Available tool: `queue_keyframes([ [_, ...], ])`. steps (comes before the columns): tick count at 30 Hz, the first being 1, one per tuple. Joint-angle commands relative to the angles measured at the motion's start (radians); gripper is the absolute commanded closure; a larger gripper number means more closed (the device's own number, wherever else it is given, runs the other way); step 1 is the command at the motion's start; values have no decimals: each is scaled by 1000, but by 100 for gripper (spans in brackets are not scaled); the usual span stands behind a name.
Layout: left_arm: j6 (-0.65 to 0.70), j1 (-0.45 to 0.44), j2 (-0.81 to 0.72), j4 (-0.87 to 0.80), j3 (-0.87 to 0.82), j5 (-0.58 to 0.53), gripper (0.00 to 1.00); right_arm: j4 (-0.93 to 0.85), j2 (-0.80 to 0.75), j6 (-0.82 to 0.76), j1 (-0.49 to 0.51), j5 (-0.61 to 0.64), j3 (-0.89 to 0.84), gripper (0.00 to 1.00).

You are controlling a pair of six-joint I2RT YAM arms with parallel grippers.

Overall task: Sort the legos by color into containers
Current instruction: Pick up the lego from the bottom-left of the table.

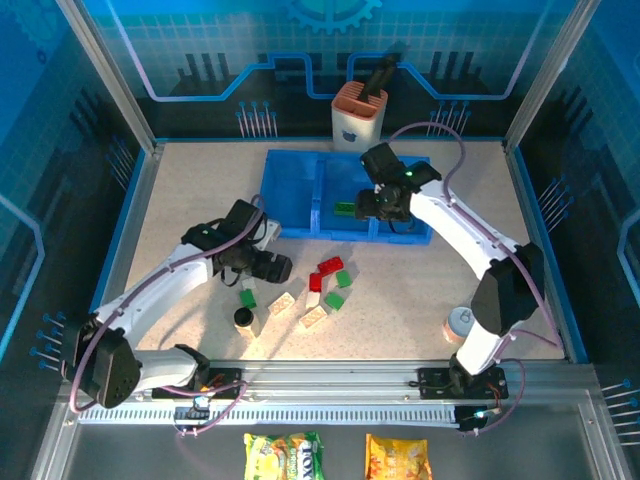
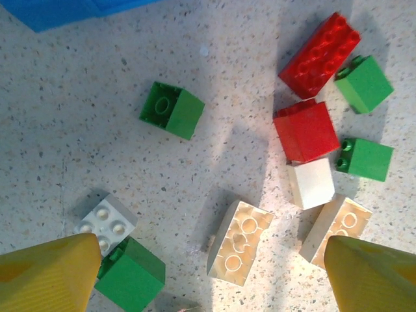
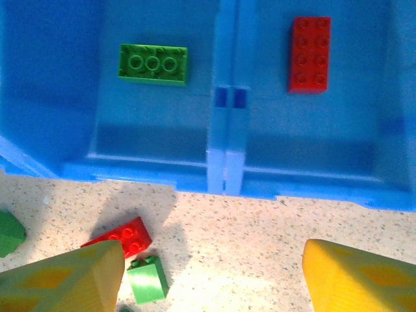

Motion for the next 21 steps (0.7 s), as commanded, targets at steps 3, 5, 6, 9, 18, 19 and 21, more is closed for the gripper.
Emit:
queue_keyframes([
  [3, -173, -3, 58, -41, -38, -115, 13, 33, -74, -4, -32, -15, -72, 27],
  [5, -236, -1, 68, -47, -56, -129, 14, 39, -88, -3, -37, -22, -92, 27],
  [6, -263, -1, 71, -48, -69, -130, 14, 43, -93, -3, -40, -25, -101, 27],
  [9, -336, -1, 86, -61, -89, -148, 14, 53, -107, -4, -41, -34, -122, 27],
  [18, -518, 78, 130, -49, -120, -128, 22, 96, -134, -13, -52, -68, -170, 27],
  [19, -527, 84, 135, -48, -121, -124, 22, 100, -137, -14, -54, -73, -175, 27],
  [21, -542, 97, 151, -48, -119, -119, 22, 110, -145, -18, -57, -86, -186, 27],
])
